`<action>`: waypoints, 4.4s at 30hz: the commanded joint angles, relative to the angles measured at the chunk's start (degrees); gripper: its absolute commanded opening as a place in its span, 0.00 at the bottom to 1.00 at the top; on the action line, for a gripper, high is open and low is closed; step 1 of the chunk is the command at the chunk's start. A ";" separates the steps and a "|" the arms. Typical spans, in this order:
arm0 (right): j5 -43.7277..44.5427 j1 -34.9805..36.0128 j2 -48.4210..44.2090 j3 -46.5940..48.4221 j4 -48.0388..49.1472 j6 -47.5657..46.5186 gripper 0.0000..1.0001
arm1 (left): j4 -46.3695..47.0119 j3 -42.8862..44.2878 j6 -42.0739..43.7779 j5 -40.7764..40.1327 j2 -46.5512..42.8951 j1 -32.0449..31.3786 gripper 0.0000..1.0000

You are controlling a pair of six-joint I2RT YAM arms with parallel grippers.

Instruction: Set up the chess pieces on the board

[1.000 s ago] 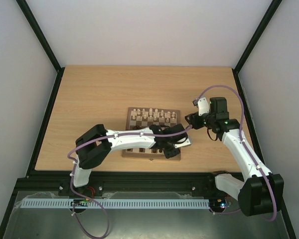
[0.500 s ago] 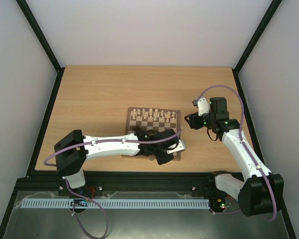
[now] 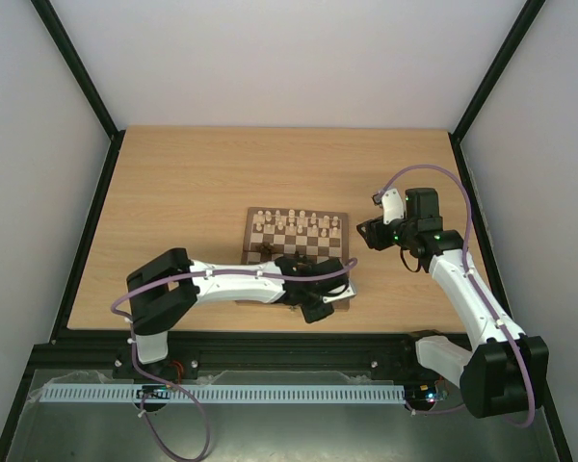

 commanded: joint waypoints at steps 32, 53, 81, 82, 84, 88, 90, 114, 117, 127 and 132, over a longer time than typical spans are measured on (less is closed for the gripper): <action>-3.97 -0.14 -0.08 -0.61 -2.49 -3.08 0.58 | -7.62 0.01 0.03 5.38 -17.86 7.86 0.10; 1.22 23.02 20.53 14.24 -13.39 -14.25 0.49 | 13.79 -19.60 -7.84 -3.53 -38.76 33.06 0.66; 9.15 30.77 34.66 17.34 -8.60 -14.55 0.26 | 14.18 -20.29 -6.79 -3.22 -39.64 33.23 0.68; 9.14 30.79 34.78 17.30 -8.41 -14.46 0.23 | 14.14 -20.29 -6.75 -3.22 -39.57 33.23 0.68; 9.06 30.80 34.64 17.11 -7.75 -14.14 0.21 | 14.14 -20.28 -6.69 -3.29 -39.48 33.23 0.68; 8.01 30.79 35.05 16.90 -7.02 -13.60 0.16 | 14.06 -20.22 -6.36 -2.60 -39.25 33.47 0.68; 8.28 30.80 35.47 17.24 -7.36 -13.44 0.11 | 14.05 -20.20 -6.33 -2.14 -39.17 33.74 0.68; 9.34 24.47 14.34 2.38 -15.20 -13.56 0.03 | 13.78 -20.04 -6.15 -0.51 -39.03 33.85 0.68; 7.98 24.47 13.63 0.81 -14.78 -13.91 0.03 | 13.78 -20.02 -6.18 -0.51 -38.94 33.86 0.68; 4.75 24.47 15.57 -0.93 -14.59 -15.36 0.05 | 13.60 -20.03 -6.09 -0.67 -38.35 33.87 0.67; 4.80 24.47 15.38 -1.23 -15.09 -15.89 0.05 | 13.52 -19.91 -6.02 -0.51 -38.23 33.92 0.68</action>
